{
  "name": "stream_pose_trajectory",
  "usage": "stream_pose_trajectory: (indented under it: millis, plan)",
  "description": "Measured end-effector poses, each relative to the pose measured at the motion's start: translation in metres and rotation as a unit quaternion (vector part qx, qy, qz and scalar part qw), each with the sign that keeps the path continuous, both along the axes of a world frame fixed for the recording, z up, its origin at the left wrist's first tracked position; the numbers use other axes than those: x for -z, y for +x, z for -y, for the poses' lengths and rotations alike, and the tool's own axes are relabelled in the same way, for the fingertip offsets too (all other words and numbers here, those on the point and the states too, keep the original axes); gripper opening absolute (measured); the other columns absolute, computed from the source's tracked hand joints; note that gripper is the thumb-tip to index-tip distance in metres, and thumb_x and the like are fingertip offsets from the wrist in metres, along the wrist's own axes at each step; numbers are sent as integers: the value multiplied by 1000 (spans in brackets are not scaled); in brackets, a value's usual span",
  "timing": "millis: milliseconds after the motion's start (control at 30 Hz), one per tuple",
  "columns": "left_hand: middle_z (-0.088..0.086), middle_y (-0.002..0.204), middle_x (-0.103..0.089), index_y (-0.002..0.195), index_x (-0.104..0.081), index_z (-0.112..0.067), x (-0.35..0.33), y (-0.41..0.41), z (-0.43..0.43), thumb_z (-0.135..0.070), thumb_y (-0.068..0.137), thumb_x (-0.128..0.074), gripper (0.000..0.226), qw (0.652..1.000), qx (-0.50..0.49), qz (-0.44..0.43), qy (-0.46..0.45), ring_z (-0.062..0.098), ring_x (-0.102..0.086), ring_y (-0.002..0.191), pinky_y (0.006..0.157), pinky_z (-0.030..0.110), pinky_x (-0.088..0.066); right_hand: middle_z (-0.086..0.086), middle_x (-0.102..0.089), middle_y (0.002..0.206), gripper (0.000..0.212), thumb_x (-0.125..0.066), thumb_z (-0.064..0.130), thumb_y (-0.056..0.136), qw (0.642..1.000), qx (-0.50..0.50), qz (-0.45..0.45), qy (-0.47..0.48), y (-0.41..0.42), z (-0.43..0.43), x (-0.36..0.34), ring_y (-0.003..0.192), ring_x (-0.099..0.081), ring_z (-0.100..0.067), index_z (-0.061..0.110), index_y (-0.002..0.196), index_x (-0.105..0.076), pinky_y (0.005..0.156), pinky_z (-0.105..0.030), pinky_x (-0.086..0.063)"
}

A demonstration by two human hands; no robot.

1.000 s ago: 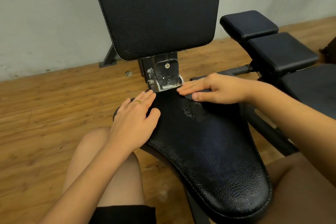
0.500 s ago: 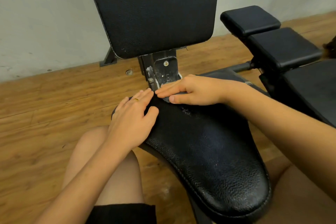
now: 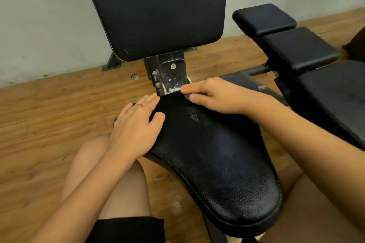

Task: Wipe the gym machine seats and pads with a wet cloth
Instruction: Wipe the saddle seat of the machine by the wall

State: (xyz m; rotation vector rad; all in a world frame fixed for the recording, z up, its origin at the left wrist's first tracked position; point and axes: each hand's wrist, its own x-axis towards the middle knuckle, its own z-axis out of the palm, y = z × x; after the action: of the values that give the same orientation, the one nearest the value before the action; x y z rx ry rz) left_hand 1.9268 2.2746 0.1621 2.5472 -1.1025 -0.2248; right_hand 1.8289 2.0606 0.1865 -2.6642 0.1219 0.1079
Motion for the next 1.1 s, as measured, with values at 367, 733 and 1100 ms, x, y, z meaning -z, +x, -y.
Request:
stream_pose_trajectory:
  millis: [367, 733, 1100]
  plan:
    - [-15, 161, -24, 155, -30, -29, 2, 0, -5, -37, 103, -35, 53, 1000, 19, 8, -8, 1, -16, 148, 121, 29, -7, 17, -36, 154, 45, -41, 31, 103, 997, 61, -15, -47, -87, -44, -21, 145, -25, -3, 29, 148, -41, 119, -39, -27]
    - [-14, 161, -23, 155, -30, -27, -3, -3, -4, -36, 103, -35, 53, 1000, 22, 0, -6, 1, -15, 148, 121, 29, -7, -7, -68, 113, 27, -43, 21, 102, 987, 148, -13, -67, 4, -3, 5, 107, -60, -32, 14, 115, -65, 89, -45, -48]
    - [-14, 161, -26, 154, -32, -28, 2, -2, -6, -38, 102, -35, 53, 1000, 10, 5, -16, 1, -18, 148, 121, 30, -8, 17, -47, 146, 46, -41, 40, 99, 999, 26, 41, 2, -109, -47, -19, 140, -32, 3, 26, 141, -53, 118, -23, -27]
